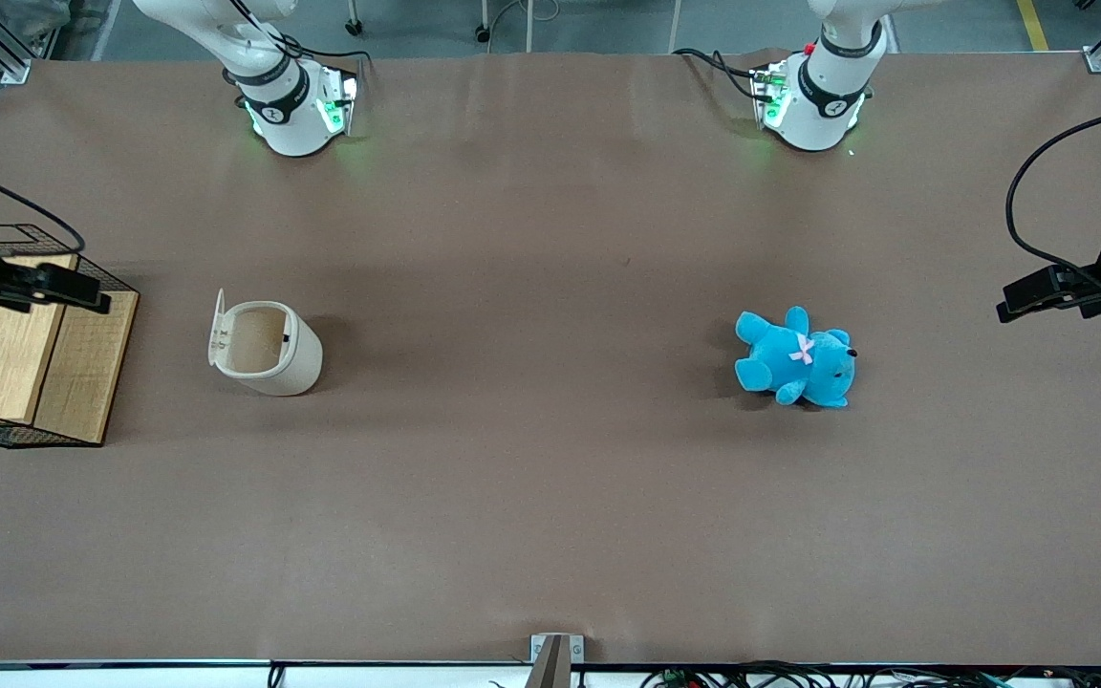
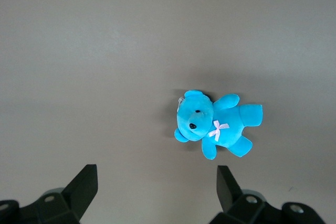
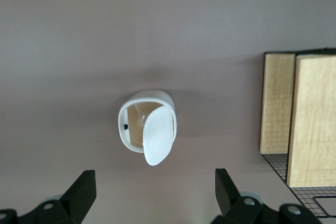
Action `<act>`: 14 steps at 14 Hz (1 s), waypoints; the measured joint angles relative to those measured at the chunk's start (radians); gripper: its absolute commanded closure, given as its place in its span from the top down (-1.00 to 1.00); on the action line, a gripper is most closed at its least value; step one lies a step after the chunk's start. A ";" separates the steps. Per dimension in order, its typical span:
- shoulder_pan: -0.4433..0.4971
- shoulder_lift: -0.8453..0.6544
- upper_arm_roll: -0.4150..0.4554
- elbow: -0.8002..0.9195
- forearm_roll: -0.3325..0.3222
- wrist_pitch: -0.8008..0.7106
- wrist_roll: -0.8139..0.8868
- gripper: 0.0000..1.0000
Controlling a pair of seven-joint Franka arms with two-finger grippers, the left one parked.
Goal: Open trash can with right arm
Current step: 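Lift the right gripper away from the opened trash can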
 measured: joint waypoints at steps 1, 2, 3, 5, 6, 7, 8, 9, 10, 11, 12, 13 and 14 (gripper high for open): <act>0.001 -0.025 0.003 0.006 -0.016 -0.001 0.000 1.00; 0.003 -0.050 0.009 0.009 -0.035 -0.001 0.000 1.00; 0.007 -0.073 0.018 0.009 -0.047 0.000 0.000 1.00; 0.015 -0.102 0.028 0.007 -0.053 0.006 0.000 1.00; 0.018 -0.108 0.028 0.003 -0.053 0.011 0.000 1.00; 0.018 -0.111 0.028 -0.011 -0.053 0.027 0.000 1.00; 0.018 -0.116 0.028 -0.036 -0.053 0.054 0.000 1.00; 0.018 -0.125 0.028 -0.072 -0.054 0.090 0.000 1.00; 0.018 -0.137 0.028 -0.111 -0.054 0.123 0.000 1.00; 0.018 -0.150 0.028 -0.142 -0.054 0.143 0.000 1.00; 0.018 -0.160 0.028 -0.160 -0.053 0.150 0.000 1.00; 0.018 -0.170 0.028 -0.171 -0.053 0.152 0.000 1.00; 0.018 -0.178 0.028 -0.177 -0.053 0.152 0.000 1.00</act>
